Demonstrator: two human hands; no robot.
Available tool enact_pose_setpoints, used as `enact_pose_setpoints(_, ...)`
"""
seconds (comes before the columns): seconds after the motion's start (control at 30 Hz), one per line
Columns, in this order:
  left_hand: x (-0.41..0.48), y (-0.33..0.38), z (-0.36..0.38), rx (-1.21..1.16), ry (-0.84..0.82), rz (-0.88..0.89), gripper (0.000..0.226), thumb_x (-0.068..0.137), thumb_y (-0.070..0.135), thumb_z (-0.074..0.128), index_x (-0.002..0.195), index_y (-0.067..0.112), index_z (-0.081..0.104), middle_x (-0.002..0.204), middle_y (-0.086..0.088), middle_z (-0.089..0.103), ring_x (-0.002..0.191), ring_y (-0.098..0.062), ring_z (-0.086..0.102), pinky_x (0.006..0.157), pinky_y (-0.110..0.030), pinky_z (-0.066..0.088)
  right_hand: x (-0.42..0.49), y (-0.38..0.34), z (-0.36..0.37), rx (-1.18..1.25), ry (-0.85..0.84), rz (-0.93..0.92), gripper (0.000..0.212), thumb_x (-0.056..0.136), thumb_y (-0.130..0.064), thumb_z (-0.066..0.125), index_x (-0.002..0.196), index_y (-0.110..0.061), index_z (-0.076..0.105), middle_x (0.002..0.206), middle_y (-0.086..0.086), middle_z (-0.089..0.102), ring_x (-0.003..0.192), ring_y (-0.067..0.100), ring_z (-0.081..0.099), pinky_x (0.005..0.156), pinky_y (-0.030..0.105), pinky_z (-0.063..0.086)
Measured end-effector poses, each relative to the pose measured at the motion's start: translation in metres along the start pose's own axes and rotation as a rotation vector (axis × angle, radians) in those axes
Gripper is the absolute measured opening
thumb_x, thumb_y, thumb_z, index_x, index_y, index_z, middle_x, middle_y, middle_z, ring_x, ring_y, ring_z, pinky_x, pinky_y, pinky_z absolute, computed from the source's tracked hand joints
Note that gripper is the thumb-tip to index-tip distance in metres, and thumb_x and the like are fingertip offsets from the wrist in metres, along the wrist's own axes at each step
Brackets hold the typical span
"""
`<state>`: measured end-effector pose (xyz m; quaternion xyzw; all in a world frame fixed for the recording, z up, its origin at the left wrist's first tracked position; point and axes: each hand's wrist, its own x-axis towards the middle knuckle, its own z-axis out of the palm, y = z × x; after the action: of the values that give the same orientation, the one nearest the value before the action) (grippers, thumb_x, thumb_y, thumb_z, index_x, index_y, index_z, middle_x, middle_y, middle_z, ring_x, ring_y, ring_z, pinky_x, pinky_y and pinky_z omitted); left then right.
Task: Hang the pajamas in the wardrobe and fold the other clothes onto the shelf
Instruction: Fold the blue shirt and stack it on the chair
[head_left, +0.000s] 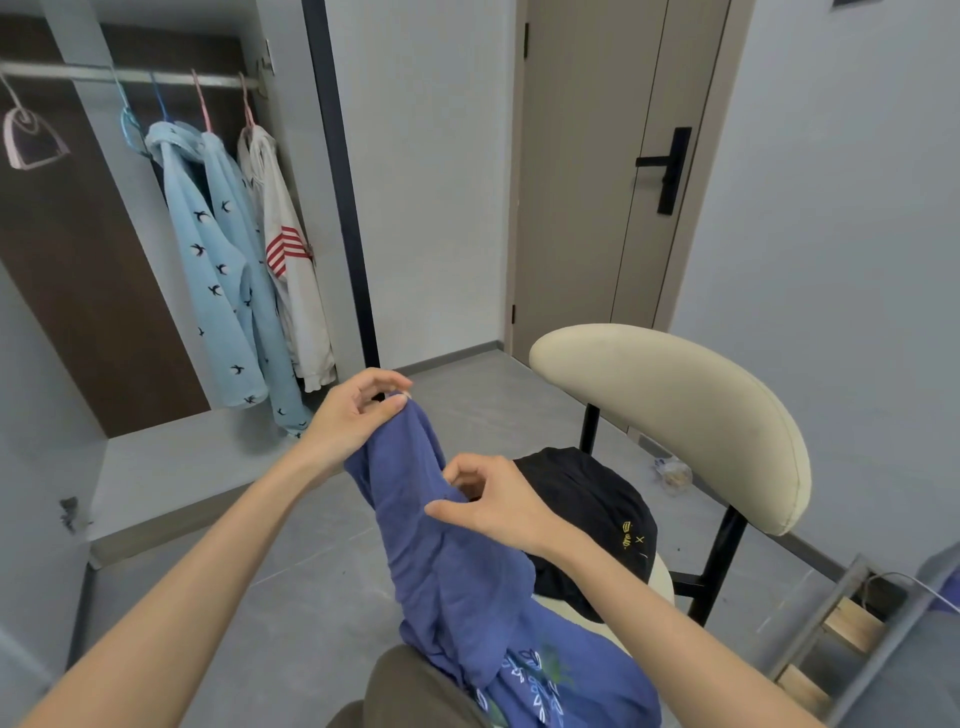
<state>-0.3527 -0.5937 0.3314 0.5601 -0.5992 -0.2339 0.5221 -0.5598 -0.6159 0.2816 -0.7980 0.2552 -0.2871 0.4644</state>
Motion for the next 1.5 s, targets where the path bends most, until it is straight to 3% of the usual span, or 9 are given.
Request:
enact_pose_setpoints(0.1,-0.002,0.002,-0.002,-0.142,-0.002,-0.032,0.012,0.09,0.011,0.06,0.096,0.019,0.066,0.094,0.012,0.071,0.093,0.002,0.063,0.076,-0.006,0.045,-0.002,0.001,0.002,0.001,-0.053,0.04,0.016,0.079,-0.01,0.062,0.088,-0.017,0.052,0.058,0.001,0.053,0.058,0.014,0.043,0.058,0.027,0.039)
enact_pose_setpoints(0.27,-0.004,0.006,-0.015,-0.437,-0.092,-0.137,0.009,0.079,0.028,0.067,0.088,0.029,0.07,0.09,0.008,0.071,0.086,-0.004,0.065,0.073,-0.014,0.05,0.002,0.001,0.0,0.082,-0.006,0.175,0.063,0.081,-0.011,0.053,0.134,-0.033,0.026,0.056,-0.004,0.045,0.055,0.008,0.044,0.056,0.018,0.04)
enact_pose_setpoints(0.43,-0.007,0.011,-0.018,-0.485,-0.26,-0.148,0.033,0.065,0.043,0.083,0.09,0.028,0.069,0.088,0.006,0.067,0.084,-0.007,0.064,0.074,-0.017,0.051,0.014,-0.008,-0.007,0.24,-0.073,0.227,0.076,0.08,-0.009,0.051,0.145,-0.037,0.024,0.071,-0.005,0.059,0.067,0.009,0.056,0.074,0.017,0.046)
enact_pose_setpoints(0.63,-0.01,0.014,-0.023,-0.5,-0.354,-0.175,0.039,0.062,0.042,0.086,0.09,0.024,0.067,0.079,0.007,0.065,0.074,-0.004,0.063,0.069,-0.015,0.05,0.02,-0.018,0.0,0.219,-0.253,0.303,0.042,0.086,-0.007,0.055,0.126,-0.018,0.053,0.104,0.01,0.07,0.091,0.022,0.067,0.089,0.036,0.051)
enact_pose_setpoints(0.8,-0.011,0.005,-0.032,-0.514,-0.305,-0.206,0.036,0.063,0.038,0.085,0.092,0.024,0.069,0.086,0.005,0.067,0.08,-0.006,0.064,0.071,-0.016,0.051,0.015,-0.009,-0.002,0.144,-0.072,0.243,0.015,0.082,-0.004,0.055,0.088,-0.018,0.06,0.049,-0.014,0.051,0.05,0.0,0.05,0.067,0.02,0.042)
enact_pose_setpoints(0.93,-0.009,-0.003,-0.031,-0.486,-0.154,-0.19,0.014,0.079,0.024,0.069,0.092,0.025,0.07,0.089,0.006,0.07,0.083,-0.004,0.065,0.071,-0.013,0.05,0.012,-0.004,-0.007,0.012,0.156,0.146,0.017,0.077,-0.006,0.057,0.077,-0.023,0.057,0.052,-0.009,0.061,0.054,-0.001,0.052,0.062,0.01,0.042)
enact_pose_setpoints(1.17,-0.002,-0.003,-0.017,0.151,0.147,0.037,0.021,0.091,0.012,0.059,0.087,0.032,0.063,0.095,0.02,0.064,0.091,0.014,0.056,0.073,-0.001,0.04,0.014,-0.006,-0.022,-0.271,0.237,0.019,0.023,0.085,-0.002,0.055,0.098,-0.02,0.062,0.084,-0.016,0.067,0.069,-0.012,0.061,0.063,0.0,0.041)
enact_pose_setpoints(1.37,-0.005,0.013,-0.01,0.414,-0.116,0.194,0.036,0.098,0.01,0.044,0.086,0.038,0.064,0.092,0.03,0.059,0.096,0.003,0.05,0.084,-0.006,0.034,0.012,-0.011,-0.033,-0.264,0.303,0.015,0.015,0.079,-0.01,0.07,0.069,-0.018,0.064,0.067,-0.002,0.073,0.073,0.005,0.068,0.064,0.011,0.048)
enact_pose_setpoints(1.5,-0.011,0.016,-0.006,0.449,-0.341,0.11,0.025,0.086,0.03,0.067,0.106,0.044,0.059,0.098,0.041,0.055,0.095,0.013,0.049,0.08,-0.001,0.034,0.006,-0.004,-0.037,-0.166,0.326,0.143,0.007,0.077,-0.013,0.075,0.073,-0.012,0.069,0.065,0.003,0.072,0.065,0.007,0.069,0.067,0.022,0.054)
